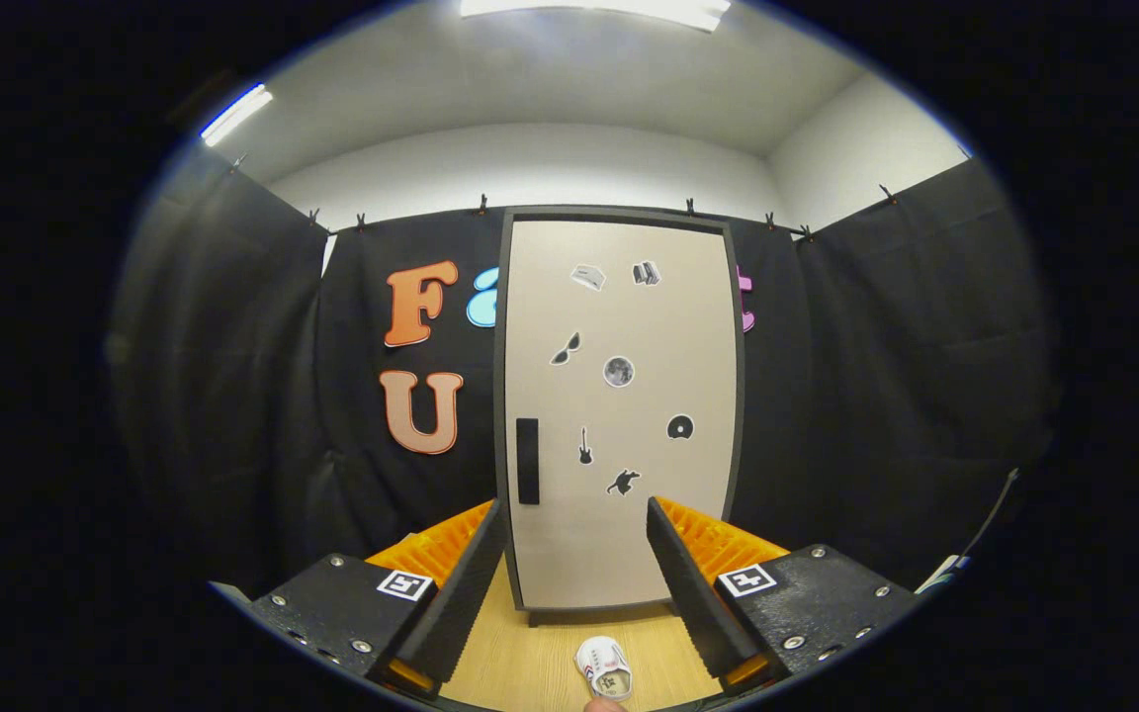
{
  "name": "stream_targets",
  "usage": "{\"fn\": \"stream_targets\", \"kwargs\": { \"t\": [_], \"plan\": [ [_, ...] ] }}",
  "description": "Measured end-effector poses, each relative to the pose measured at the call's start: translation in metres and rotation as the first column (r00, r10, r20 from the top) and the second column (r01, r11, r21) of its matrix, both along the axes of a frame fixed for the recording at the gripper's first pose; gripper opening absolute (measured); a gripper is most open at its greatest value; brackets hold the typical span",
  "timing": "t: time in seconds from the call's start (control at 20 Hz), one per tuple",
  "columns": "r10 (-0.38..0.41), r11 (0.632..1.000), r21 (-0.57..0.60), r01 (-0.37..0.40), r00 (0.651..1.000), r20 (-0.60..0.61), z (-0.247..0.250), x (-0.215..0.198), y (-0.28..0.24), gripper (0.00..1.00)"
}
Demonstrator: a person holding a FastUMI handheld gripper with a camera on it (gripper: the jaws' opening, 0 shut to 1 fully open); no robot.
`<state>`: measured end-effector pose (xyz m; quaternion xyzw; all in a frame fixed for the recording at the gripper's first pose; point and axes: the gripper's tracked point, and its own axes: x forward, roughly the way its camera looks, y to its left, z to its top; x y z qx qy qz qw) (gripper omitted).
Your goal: Open the shoe cabinet door, grab the shoes and put them into the shoe cabinet, then close the shoe cabinet door.
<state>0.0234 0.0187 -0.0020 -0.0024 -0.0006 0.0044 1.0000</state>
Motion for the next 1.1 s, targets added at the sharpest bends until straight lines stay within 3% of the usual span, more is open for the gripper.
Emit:
{"fn": "stream_targets", "kwargs": {
  "t": [0.55,1.1],
  "plan": [
    [-0.016,1.000,0.023,0.016,1.000,-0.004,-0.004,0.053,0.033,0.90],
    [0.003,0.999,0.039,-0.002,1.000,-0.019,-0.029,0.164,0.054,0.89]
  ]
}}
